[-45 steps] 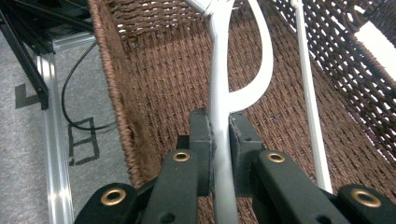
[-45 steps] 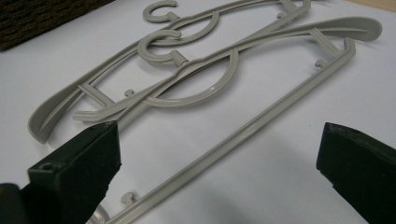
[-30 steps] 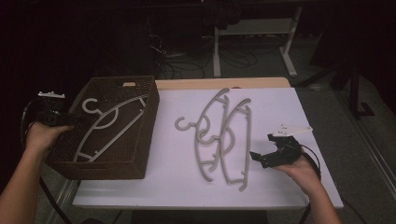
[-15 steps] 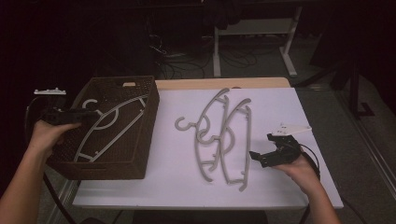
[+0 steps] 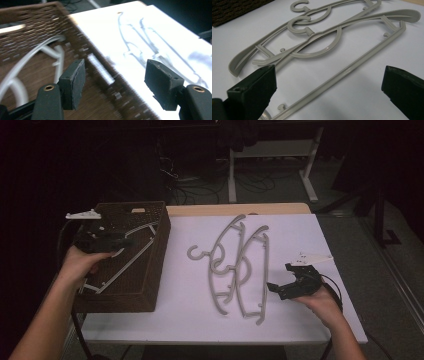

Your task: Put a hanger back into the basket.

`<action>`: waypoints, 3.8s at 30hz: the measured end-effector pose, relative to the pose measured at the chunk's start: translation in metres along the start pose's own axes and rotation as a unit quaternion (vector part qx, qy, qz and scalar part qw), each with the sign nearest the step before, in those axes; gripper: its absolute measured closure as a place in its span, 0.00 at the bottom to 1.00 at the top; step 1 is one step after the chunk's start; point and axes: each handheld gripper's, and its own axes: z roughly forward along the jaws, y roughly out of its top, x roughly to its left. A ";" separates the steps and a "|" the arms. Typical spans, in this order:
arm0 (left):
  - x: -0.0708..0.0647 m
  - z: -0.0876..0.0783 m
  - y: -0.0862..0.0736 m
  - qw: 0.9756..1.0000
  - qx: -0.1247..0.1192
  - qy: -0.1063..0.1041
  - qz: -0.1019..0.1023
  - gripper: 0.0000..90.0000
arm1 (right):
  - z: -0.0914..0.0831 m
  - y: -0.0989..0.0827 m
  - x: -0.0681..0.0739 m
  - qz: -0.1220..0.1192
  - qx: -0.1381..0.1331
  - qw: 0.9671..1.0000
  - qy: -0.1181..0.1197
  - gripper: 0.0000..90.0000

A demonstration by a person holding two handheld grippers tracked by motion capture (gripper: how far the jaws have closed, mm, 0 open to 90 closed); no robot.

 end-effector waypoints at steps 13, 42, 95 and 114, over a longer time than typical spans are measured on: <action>-0.076 0.064 0.013 0.998 0.001 -0.050 0.033 0.35 | 0.003 0.000 0.003 -0.009 0.009 1.000 0.002 0.00; -0.206 0.218 -0.042 0.965 0.130 -0.171 0.152 1.00 | 0.004 -0.001 0.002 -0.011 0.012 1.000 0.004 0.00; -0.145 0.221 -0.034 0.971 0.178 -0.007 0.157 0.75 | 0.001 -0.003 -0.001 -0.004 0.008 1.000 0.001 0.00; -0.133 0.246 -0.042 0.974 0.196 0.014 0.111 0.63 | 0.000 -0.004 -0.001 -0.003 0.008 1.000 0.001 0.00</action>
